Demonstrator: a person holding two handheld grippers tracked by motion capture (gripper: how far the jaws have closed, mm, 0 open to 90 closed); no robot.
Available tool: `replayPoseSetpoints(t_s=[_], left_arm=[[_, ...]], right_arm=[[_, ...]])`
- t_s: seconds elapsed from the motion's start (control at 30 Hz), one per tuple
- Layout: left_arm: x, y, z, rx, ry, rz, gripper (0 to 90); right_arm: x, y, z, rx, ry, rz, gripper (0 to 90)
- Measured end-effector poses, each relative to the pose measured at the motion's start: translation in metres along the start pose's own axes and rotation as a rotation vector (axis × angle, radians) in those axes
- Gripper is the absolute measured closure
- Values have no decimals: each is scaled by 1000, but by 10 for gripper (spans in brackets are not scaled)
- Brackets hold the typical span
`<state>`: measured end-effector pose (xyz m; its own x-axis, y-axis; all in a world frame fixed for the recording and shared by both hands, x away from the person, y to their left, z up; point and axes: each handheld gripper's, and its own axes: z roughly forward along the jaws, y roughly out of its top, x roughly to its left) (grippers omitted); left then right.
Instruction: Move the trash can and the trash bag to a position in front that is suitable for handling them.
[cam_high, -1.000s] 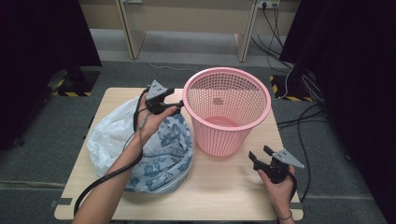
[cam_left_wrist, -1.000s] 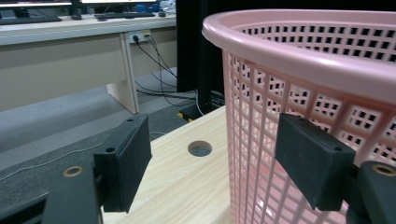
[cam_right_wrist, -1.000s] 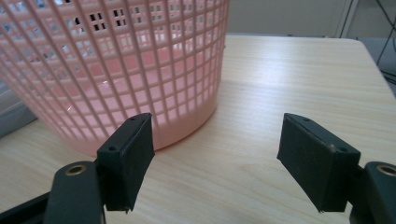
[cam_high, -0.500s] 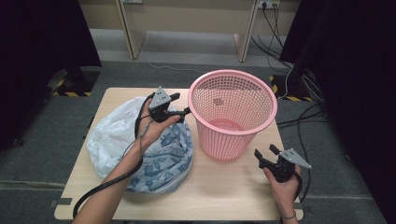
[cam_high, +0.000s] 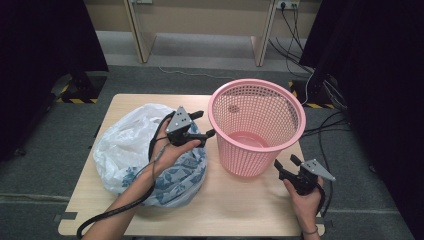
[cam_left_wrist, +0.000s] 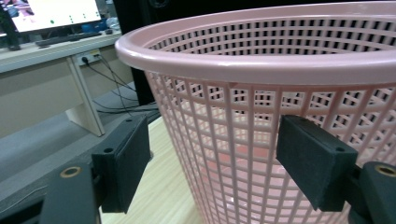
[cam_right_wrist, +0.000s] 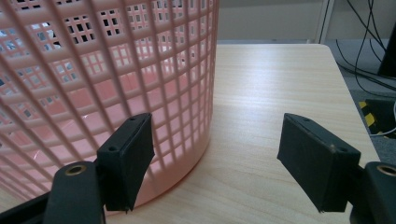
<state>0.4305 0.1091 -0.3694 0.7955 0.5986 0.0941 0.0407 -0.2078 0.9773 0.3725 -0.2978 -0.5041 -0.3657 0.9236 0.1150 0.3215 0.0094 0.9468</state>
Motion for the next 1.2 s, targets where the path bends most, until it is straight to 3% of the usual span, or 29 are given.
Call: replayPoseSetpoints(t_s=[0.3,0.53,0.77,0.97,1.1,1.2], left_arm=[[-14,-2,-3,-17,-30,-2,244],[3,2,-25,-39,35,-6,236],[26,7,-73,-90,127,-20,223],[47,3,-124,-134,236,-36,218],[57,-11,-156,-143,311,-42,215],[63,-29,-177,-136,361,-89,214]], right_arm=[[-3,-1,-2,-2,-10,2,271],[-2,-2,-1,8,-23,-5,275],[-2,-4,0,20,-26,-9,279],[-2,-5,2,26,-33,-17,280],[-1,-5,2,29,-33,-13,279],[-2,-4,2,33,-32,-8,279]])
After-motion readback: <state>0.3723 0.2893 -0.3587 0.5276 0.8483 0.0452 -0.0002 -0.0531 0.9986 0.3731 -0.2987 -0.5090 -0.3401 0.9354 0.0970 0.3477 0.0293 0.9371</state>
